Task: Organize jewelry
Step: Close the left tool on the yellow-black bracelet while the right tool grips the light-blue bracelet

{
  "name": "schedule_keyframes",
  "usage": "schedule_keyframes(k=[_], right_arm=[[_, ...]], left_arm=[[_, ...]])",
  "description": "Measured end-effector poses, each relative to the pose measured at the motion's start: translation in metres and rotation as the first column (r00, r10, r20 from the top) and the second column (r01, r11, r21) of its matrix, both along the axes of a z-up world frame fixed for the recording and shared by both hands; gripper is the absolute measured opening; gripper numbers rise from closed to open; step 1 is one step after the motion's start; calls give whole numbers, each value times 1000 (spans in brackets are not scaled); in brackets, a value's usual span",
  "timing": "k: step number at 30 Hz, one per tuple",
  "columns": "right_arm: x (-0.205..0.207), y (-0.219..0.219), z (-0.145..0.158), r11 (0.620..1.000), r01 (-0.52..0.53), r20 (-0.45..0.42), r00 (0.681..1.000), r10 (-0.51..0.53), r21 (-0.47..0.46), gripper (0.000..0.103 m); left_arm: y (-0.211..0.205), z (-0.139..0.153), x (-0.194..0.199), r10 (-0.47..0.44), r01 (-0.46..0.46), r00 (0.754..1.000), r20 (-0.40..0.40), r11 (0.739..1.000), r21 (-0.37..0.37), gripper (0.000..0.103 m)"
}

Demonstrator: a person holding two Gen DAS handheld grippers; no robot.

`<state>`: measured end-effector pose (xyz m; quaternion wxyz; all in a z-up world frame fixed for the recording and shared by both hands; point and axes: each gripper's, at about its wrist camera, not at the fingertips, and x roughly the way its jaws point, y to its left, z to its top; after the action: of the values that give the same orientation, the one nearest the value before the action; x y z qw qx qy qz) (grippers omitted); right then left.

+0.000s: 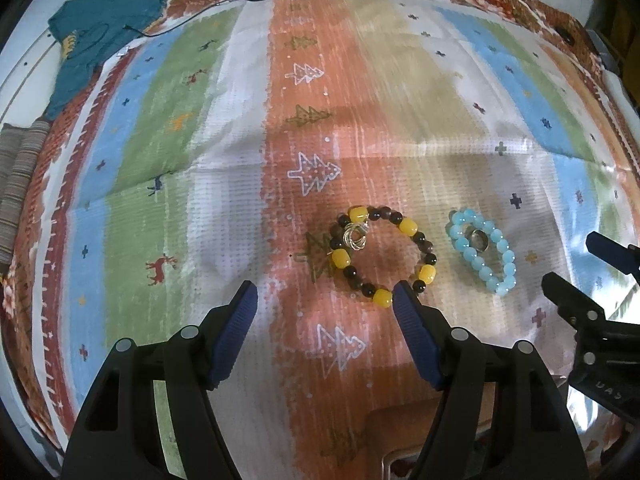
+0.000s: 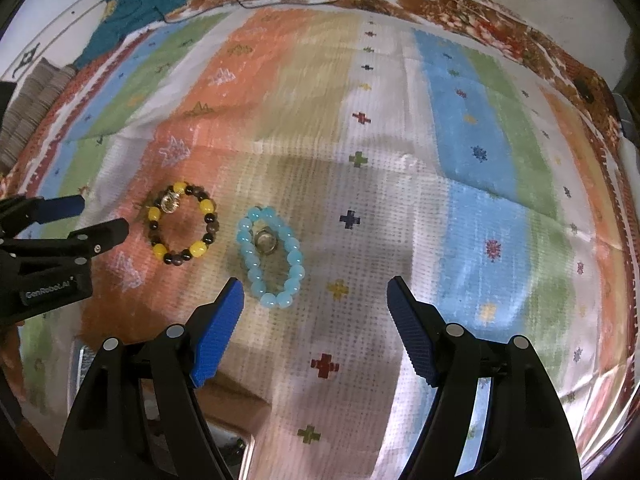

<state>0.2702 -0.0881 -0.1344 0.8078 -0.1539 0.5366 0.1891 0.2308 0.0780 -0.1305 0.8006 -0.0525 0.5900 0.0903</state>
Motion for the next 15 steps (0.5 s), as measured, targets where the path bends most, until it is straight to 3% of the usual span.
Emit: schedule_keyframes(k=[15], right_arm=[[19,8,-30,998,10,-38,999,-12,-60,74]], left_arm=[[-4,-27,21,-46,47,997,-58,999,9,70]])
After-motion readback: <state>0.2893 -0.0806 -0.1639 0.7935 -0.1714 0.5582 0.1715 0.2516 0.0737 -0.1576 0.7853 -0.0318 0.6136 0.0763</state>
